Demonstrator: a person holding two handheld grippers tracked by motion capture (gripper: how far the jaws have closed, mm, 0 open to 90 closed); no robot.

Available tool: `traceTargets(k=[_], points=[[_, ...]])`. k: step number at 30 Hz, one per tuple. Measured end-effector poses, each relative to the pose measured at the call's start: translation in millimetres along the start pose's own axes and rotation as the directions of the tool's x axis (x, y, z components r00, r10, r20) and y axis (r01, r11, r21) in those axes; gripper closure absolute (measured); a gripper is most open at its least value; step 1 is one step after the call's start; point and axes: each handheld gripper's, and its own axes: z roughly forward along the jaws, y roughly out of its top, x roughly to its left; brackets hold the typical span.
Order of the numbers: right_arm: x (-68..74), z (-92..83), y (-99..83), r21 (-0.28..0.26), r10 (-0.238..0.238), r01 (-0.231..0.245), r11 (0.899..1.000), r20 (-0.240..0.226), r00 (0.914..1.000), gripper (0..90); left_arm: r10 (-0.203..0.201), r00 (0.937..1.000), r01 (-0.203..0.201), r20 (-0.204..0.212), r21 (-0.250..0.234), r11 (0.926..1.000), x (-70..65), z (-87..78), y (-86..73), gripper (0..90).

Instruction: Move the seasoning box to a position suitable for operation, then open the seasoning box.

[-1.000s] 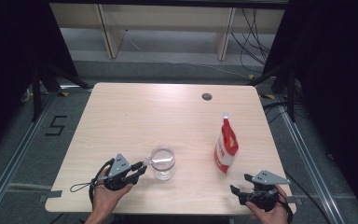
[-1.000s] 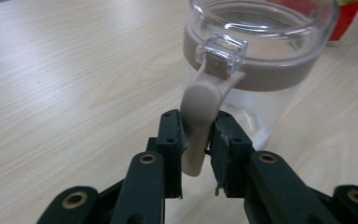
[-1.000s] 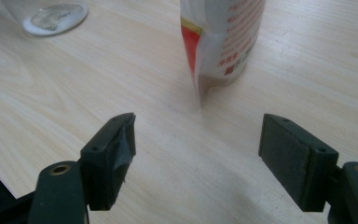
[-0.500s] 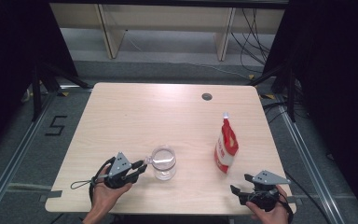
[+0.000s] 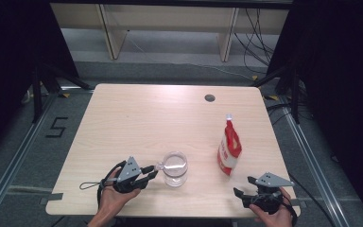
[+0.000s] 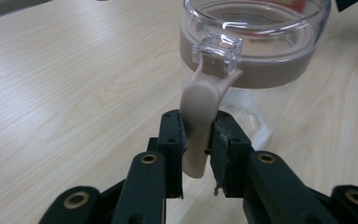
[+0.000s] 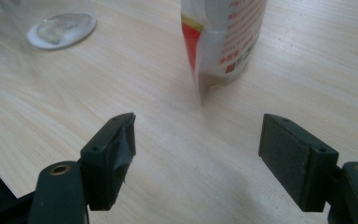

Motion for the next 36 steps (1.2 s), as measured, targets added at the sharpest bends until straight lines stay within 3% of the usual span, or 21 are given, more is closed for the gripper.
traceTargets(k=[2,3,6,7,8,15,16,17,18,19,20,23,24,27,28,29,30,32,33,35,36], points=[[0.0,0.0,-0.2,0.002,-0.001,0.001,1.0,-0.001,1.0,28.1,-0.013,0.9999,0.013,0.001,-0.001,0.9999,-2.8,0.8,-0.1,74.4],[0.0,0.0,-0.3,0.002,-0.001,0.001,1.0,-0.001,1.0,28.1,0.023,0.9996,-0.023,0.017,-0.001,0.9997,-4.2,2.0,1.3,74.3],[-0.5,-0.2,0.0,0.001,-0.02,0.02,1.0,0.005,0.9998,28.1,0.001,0.9997,-0.001,0.023,0.003,1.0,-7.7,3.3,1.7,74.3],[2.4,-0.5,-0.6,0.009,0.022,-0.022,1.0,0.0,0.9998,28.1,0.012,0.9992,-0.012,0.038,-0.011,0.9999,-8.4,5.5,2.5,74.2],[2.4,-0.6,-0.7,0.008,0.026,-0.025,1.0,-0.003,0.9997,28.1,-0.001,0.9993,0.001,0.037,-0.009,1.0,-10.5,5.9,2.4,74.2],[-0.5,-0.4,0.0,0.002,-0.02,0.02,1.0,-0.008,0.9998,28.1,0.023,0.9976,-0.023,0.065,-0.007,0.9997,-9.5,10.7,6.0,74.0],[3.0,-1.9,-0.5,0.011,0.02,-0.02,1.0,0.005,0.9998,28.1,0.023,0.9976,-0.023,0.065,-0.007,0.9997,-9.5,10.7,6.0,73.9],[0.8,-1.4,0.1,0.004,-0.014,0.014,1.0,0.004,0.9999,28.1,-0.015,0.9972,0.016,0.073,-0.01,0.9998,-9.7,11.3,5.2,73.8],[0.9,-0.5,0.1,0.005,-0.014,0.014,1.0,0.009,0.9999,28.1,-0.015,0.9972,0.016,0.073,-0.01,0.9998,-9.7,11.3,5.2,73.4],[2.7,-0.7,-0.3,0.011,0.01,-0.01,1.0,0.001,0.9999,28.1,-0.01,0.9972,0.01,0.074,-0.005,0.9999,-8.0,10.9,5.4,71.1],[0.5,-1.2,0.0,0.004,-0.018,0.018,1.0,0.004,0.9998,28.1,-0.008,0.9981,0.009,0.062,-0.004,1.0,-7.6,10.5,5.3,69.1],[0.4,-2.2,0.3,0.002,-0.024,0.024,1.0,0.017,0.9996,28.1,-0.032,0.9975,0.032,0.063,0.004,0.9995,-6.8,7.8,5.0,56.8],[2.8,-1.7,-0.1,0.006,0.01,-0.01,1.0,-0.001,1.0,28.1,-0.034,0.9977,0.033,0.059,0.01,0.9994,-6.6,6.0,5.4,53.3],[3.3,-1.6,0.3,0.012,0.018,-0.018,1.0,-0.001,0.9998,28.1,-0.031,0.9982,0.031,0.051,0.001,0.9995,-5.4,-2.8,7.0,42.4],[-0.2,-0.6,1.1,0.003,-0.022,0.023,1.0,-0.004,0.9997,28.1,-0.038,0.9982,0.038,0.046,0.003,0.9993,-5.3,-5.2,7.5,39.7],[2.8,-0.6,0.9,0.007,0.01,-0.01,1.0,-0.003,0.9999,28.1,-0.054,0.9969,0.054,0.058,-0.002,0.9985,-5.6,-7.2,8.1,38.1],[0.5,0.0,1.6,0.007,-0.021,0.021,1.0,-0.005,0.9998,28.1,-0.024,0.9975,0.024,0.066,0.005,0.9997,-3.9,-10.2,10.0,38.1],[4.5,-0.4,1.5,0.016,0.011,-0.011,1.0,0.0,0.9999,28.1,-0.039,0.9963,0.039,0.076,0.001,0.9992,-4.6,-10.7,10.6,36.7],[3.0,0.5,1.6,0.004,-0.016,0.016,1.0,0.0,0.9999,28.1,-0.059,0.9951,0.059,0.08,0.001,0.9983,-5.6,-12.8,12.8,35.7],[4.5,-0.6,1.3,0.012,-0.001,0.001,1.0,0.005,1.0,28.1,-0.075,0.9934,0.075,0.087,-0.001,0.9971,-5.5,-14.7,15.4,34.2],[2.0,-0.5,2.0,0.008,-0.029,0.029,1.0,0.0,0.9996,28.1,-0.067,0.9927,0.069,0.1,-0.009,0.9976,-4.6,-15.1,16.3,33.8]])
